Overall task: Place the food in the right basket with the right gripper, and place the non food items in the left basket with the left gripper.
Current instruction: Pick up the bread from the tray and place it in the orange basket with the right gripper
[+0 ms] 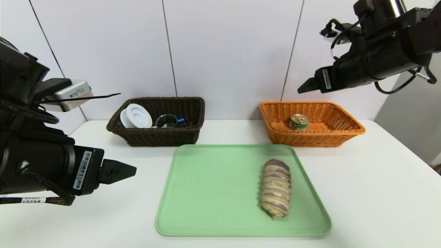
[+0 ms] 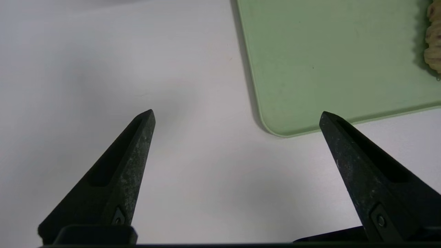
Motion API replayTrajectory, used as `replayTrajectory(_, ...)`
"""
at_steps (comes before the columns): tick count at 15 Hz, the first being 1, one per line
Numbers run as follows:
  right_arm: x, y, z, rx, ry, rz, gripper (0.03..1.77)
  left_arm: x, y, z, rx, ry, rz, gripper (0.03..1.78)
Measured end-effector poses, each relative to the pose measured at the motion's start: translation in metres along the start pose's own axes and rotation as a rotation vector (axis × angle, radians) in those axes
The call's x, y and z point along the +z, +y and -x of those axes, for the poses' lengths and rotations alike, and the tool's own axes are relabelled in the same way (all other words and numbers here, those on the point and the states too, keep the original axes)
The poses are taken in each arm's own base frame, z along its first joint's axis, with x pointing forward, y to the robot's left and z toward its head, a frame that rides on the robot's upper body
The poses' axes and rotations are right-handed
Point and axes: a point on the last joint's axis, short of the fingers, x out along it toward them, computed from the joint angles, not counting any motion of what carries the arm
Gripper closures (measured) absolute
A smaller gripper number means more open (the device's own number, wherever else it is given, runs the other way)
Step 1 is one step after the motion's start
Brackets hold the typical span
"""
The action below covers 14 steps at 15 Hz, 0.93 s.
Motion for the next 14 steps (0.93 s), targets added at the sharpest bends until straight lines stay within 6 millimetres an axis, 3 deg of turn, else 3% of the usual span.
replayTrajectory(3,-0.010,0.032,0.034,0.096,0.065,-0.047,0.11,0.000,0.001,0.001,-0.003,-0.002,0.001,0.12)
replayTrajectory(6,-0.027,0.064,0.049,0.163,0.154,-0.103,0.11,-0.001,0.001,0.002,-0.005,-0.005,0.002,0.12)
replayTrajectory(9,-0.052,0.087,0.041,0.168,0.273,-0.154,0.11,-0.001,0.001,0.002,-0.005,-0.006,0.002,0.12)
replayTrajectory(14,-0.082,0.099,0.013,0.053,0.416,-0.243,0.11,0.002,0.000,0.003,-0.018,-0.033,0.002,0.12)
